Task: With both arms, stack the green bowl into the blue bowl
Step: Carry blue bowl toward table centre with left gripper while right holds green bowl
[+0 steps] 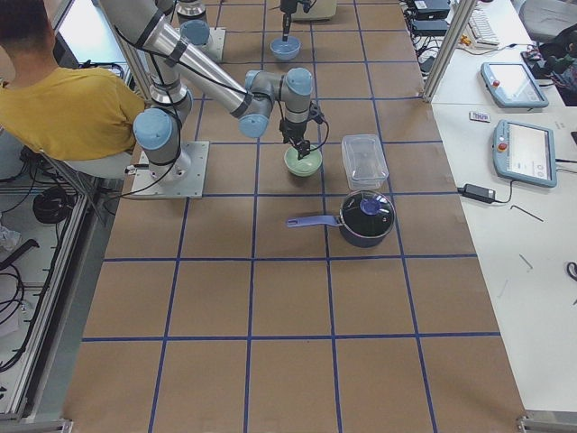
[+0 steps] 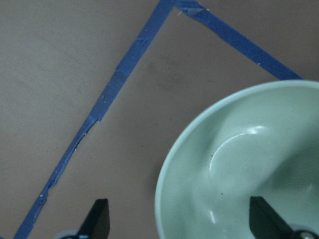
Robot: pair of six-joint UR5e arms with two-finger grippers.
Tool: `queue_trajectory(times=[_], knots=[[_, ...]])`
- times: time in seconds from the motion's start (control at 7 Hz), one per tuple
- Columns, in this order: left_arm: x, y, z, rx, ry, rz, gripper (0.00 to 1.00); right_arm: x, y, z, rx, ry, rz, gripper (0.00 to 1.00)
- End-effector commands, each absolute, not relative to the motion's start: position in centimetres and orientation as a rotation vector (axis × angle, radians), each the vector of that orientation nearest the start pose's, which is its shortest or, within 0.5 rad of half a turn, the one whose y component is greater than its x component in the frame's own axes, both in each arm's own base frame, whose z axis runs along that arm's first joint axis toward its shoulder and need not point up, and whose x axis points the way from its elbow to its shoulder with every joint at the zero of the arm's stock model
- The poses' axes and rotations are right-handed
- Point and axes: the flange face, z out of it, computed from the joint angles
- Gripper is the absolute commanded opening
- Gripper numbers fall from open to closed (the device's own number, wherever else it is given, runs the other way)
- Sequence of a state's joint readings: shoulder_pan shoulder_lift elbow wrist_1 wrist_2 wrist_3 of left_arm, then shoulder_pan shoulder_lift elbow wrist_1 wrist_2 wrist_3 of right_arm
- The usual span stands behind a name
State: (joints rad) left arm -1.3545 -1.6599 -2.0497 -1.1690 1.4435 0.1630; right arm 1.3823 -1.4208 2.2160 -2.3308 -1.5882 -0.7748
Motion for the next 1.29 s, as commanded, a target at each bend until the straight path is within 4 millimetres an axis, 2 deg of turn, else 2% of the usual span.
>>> queue_trajectory(times=[0.0,0.14,0.29,0.43,0.57,1.0,1.14], knots=[[-12.9,-50.9,29.8,-0.214,3.273,0.217,0.00,4.5,-45.2,19.6,-0.901,3.009,0.068,0.33],[-17.3,-51.9,27.5,-0.231,3.297,0.156,0.00,4.4,-45.2,19.7,-0.890,3.015,0.073,0.00],[-20.5,-52.0,25.3,-0.270,3.292,0.163,0.00,4.4,-45.2,20.1,-0.890,3.022,0.062,0.00],[-24.1,-51.8,24.3,-0.325,3.350,0.153,0.00,4.1,-45.2,20.3,-0.893,3.040,0.073,0.00],[-26.2,-51.2,23.0,-0.419,3.362,0.215,0.00,3.9,-45.6,21.7,-0.893,3.061,0.035,0.00],[-27.0,-51.0,21.0,-0.430,3.339,0.275,0.00,3.4,-47.3,28.1,-0.906,3.134,-0.028,0.00],[-27.1,-51.0,20.7,-0.420,3.335,0.280,0.43,3.4,-48.1,30.2,-0.874,3.143,-0.036,0.00]])
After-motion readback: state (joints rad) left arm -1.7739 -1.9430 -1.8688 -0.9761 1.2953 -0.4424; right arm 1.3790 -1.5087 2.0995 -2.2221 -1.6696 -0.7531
